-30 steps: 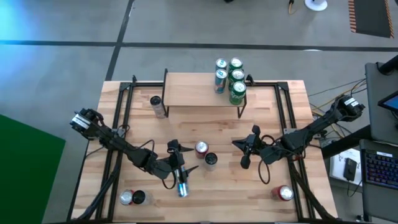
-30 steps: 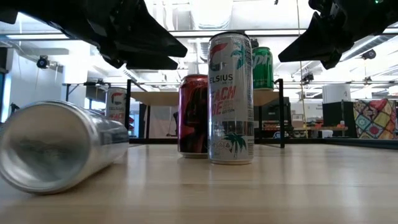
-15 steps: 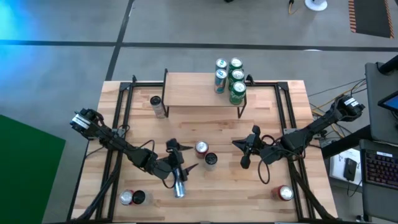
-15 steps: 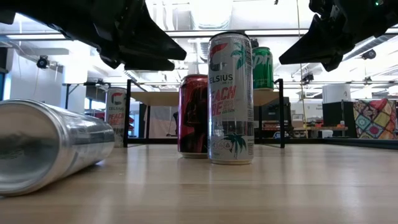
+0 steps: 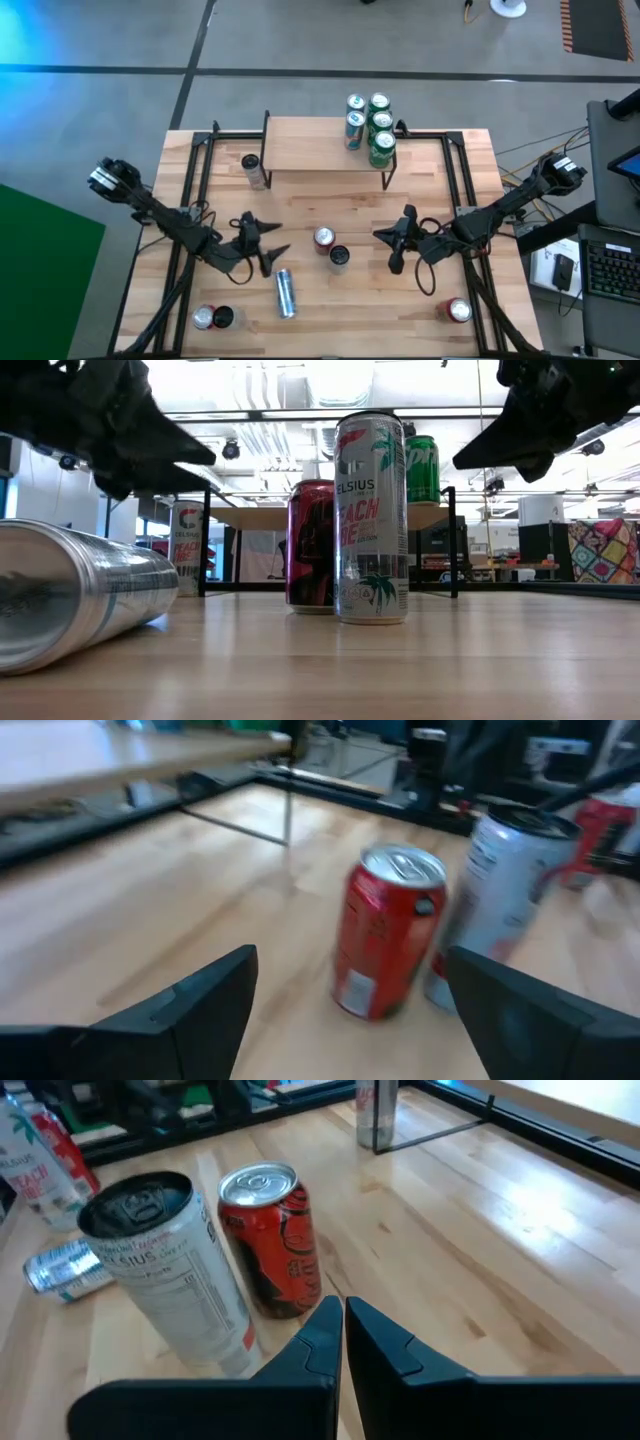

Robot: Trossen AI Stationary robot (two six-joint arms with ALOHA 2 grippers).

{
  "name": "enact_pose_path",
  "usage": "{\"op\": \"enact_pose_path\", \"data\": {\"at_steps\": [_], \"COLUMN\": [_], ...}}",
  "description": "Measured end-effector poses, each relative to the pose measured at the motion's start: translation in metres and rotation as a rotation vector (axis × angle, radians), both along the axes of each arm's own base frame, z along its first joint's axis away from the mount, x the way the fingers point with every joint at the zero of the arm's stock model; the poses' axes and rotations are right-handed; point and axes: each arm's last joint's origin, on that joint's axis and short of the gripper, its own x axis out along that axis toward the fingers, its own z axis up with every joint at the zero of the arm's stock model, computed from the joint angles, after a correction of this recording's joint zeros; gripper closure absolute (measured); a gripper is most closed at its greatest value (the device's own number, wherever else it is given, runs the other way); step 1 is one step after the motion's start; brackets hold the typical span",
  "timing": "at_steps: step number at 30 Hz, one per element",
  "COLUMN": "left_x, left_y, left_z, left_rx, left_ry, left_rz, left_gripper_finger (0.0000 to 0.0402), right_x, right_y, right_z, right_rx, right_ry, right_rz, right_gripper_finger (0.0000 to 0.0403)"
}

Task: Place canned beverage on shelf
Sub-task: Put the blue soda can on the shelf aligned with the other blue soda cans

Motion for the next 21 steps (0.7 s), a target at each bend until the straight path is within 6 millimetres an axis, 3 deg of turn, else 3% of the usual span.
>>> {"op": "enact_pose_path", "data": {"at_steps": [7, 21], "left_x": [0.002, 0.011], "left_y": [-0.002, -0.005], "left_z": [-0.015, -0.012], "left_rx": [-0.024, -0.006], "left_ry": [0.042, 0.059], "left_rz": [-0.019, -0.040], "left_gripper_finger": [0.0088, 0.0081], "right_x": [0.003, 0.002], "right_y": [0.000, -0.001], "right_z": [0.007, 0.005], "right_rx": [0.000, -0.024], "right_ry": [-0.084, -0.062], "right_rz": [-0.048, -0.071], "right_gripper_finger": [0.0378, 0.0290]}}
